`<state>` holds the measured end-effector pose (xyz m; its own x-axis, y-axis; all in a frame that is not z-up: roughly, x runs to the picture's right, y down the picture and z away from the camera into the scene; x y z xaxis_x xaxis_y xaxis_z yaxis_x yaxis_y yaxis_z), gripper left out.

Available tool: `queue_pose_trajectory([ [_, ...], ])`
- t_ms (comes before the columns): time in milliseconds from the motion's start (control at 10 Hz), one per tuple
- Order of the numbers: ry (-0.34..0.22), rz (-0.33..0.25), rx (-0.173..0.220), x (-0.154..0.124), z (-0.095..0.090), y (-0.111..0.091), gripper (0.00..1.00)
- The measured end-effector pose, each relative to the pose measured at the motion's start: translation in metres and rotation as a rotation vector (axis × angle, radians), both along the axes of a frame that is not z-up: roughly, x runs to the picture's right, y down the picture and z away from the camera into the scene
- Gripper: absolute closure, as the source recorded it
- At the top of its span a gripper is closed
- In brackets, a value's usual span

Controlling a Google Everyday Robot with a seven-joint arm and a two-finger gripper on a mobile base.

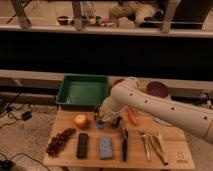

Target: Stack cups into tray

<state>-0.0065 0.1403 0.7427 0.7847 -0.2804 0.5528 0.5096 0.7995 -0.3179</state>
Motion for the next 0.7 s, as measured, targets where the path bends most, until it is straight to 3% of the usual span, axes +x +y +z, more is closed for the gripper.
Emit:
queue_pose_trajectory([
  [700, 0.034, -0.069, -0.018, 0.000, 0.013, 0.011, 1.00],
])
